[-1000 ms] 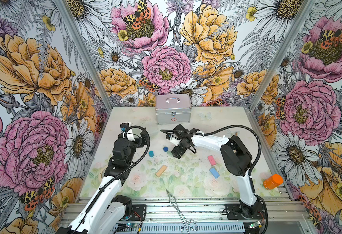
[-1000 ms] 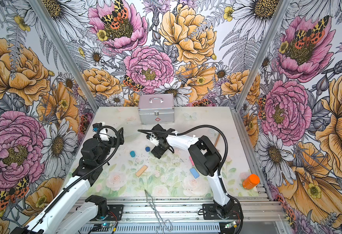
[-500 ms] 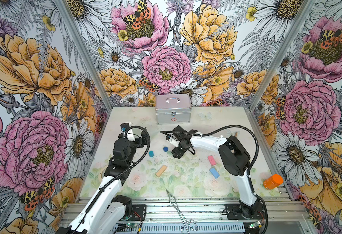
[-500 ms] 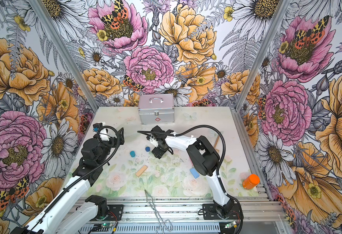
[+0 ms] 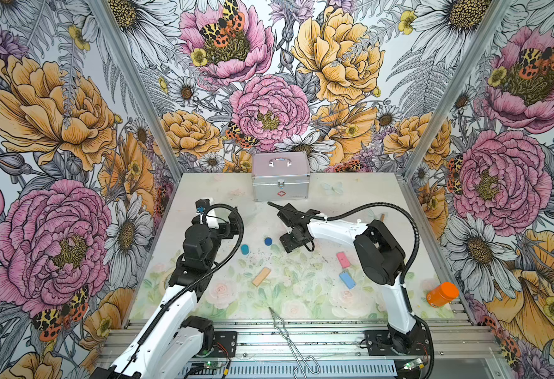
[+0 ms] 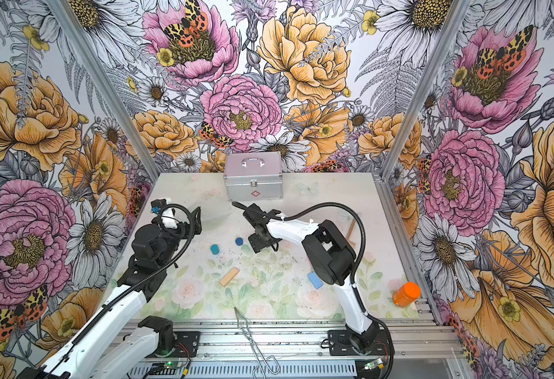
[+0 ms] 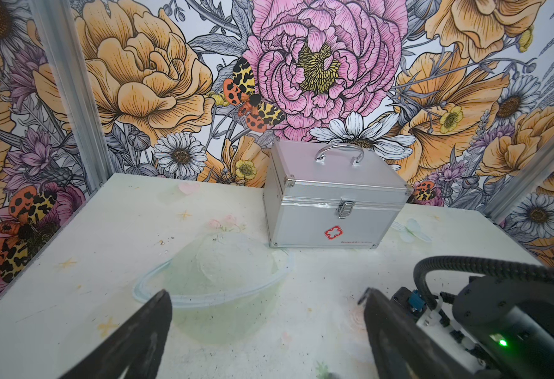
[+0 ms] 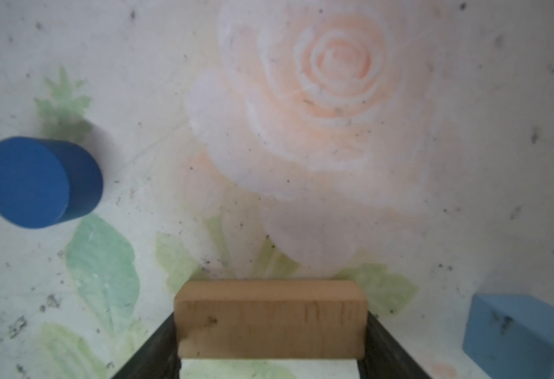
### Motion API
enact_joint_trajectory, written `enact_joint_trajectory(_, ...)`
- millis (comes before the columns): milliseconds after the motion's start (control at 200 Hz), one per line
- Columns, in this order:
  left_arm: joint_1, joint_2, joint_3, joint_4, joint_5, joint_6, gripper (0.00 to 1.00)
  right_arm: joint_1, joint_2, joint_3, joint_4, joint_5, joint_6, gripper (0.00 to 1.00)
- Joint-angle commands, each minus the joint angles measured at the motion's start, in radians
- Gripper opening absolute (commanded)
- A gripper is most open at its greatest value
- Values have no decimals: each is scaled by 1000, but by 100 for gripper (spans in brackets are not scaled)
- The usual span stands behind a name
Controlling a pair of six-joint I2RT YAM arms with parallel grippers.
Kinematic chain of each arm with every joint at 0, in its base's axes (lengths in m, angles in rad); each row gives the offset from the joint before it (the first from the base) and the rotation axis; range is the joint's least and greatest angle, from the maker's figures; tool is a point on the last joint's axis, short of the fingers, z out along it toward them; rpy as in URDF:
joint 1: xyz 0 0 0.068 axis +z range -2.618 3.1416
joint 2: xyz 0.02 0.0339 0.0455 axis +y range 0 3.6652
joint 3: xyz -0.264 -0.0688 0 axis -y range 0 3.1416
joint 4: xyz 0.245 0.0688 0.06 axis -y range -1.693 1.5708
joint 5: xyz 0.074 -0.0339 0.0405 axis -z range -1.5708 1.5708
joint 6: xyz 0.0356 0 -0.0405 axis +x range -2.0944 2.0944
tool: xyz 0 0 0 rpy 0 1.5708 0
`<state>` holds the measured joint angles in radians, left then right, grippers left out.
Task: Build the wood block tower
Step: 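Carry the wood bar with the right gripper toward the light-blue cubes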
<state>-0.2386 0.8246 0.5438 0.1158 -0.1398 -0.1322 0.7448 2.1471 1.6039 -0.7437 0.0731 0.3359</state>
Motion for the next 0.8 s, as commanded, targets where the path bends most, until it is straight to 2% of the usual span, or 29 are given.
enact_joint_trajectory(0,-11,-14,-11,0,24,-6,93,-7,-5,20,-13,54,172,0)
enact_joint_trajectory(245,-16,-13,-8,-2,27,-9,93,-32,-26,-39,-10,103,327,0)
enact_joint_trajectory(796,-19,-15,-5,-9,29,-12,93,-38,-13,-58,-5,74,390,0)
